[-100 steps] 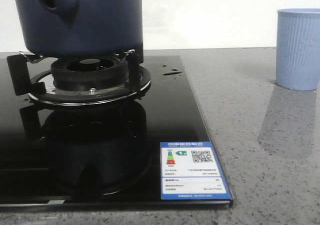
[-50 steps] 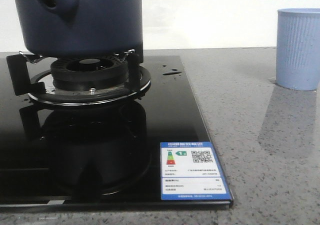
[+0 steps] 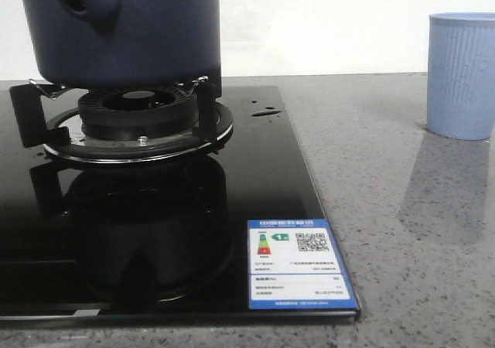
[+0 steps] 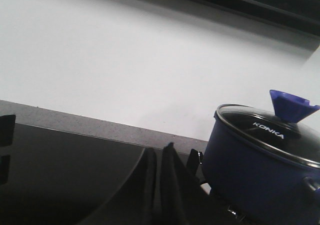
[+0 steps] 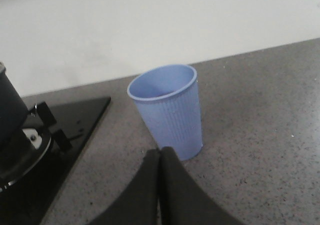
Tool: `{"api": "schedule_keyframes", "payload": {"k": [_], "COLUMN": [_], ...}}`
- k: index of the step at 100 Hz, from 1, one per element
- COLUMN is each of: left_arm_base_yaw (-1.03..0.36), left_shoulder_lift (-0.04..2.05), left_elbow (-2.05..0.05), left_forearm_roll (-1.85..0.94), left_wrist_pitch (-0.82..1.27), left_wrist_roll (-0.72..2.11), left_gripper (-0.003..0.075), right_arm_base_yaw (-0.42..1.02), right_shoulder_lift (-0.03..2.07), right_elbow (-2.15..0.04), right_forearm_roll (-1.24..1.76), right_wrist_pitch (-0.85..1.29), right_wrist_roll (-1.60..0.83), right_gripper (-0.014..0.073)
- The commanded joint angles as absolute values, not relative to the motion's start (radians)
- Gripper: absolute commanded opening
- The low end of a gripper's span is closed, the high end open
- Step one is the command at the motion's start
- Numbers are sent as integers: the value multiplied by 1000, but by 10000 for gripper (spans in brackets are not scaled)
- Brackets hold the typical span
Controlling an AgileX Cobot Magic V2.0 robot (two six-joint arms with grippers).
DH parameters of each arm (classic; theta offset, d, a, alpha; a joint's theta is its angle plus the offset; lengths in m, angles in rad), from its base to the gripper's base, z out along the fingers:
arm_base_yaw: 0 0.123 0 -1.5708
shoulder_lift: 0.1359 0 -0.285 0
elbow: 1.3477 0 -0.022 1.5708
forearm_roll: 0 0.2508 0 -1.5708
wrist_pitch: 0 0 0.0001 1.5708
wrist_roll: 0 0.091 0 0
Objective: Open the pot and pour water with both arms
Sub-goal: 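Move left gripper to the pot lid knob, right gripper toward the blue cup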
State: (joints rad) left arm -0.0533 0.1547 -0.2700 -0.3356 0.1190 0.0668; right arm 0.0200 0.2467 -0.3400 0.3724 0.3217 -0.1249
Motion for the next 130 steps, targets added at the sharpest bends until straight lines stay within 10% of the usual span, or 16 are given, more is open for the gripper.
{"api": "schedule_keyframes", "payload": {"k": [1, 41, 71, 130], "left_arm_base_yaw": [-76, -223, -390, -565], "left_shoulder_lift": [250, 472, 608, 1004], "left_elbow": [-380, -595, -627, -669], "left_forearm_roll": [-327, -327, -328, -328], "left_wrist_pitch": [115, 141, 34, -348], "left_wrist_roll": [70, 202, 202, 198], "left_gripper": [-16, 11, 456, 564], "right_arm_base_yaw": [12, 88, 88, 88], "right_shoulder_lift": [367, 538, 538, 538], "right_elbow": [-452, -604, -604, -604], "right_forearm_roll": [321, 315, 321, 323], "right_wrist_pitch": [366, 394, 394, 417], "right_wrist_roll": [-144, -254, -254, -254], "right_gripper": [-61, -23, 444, 441]}}
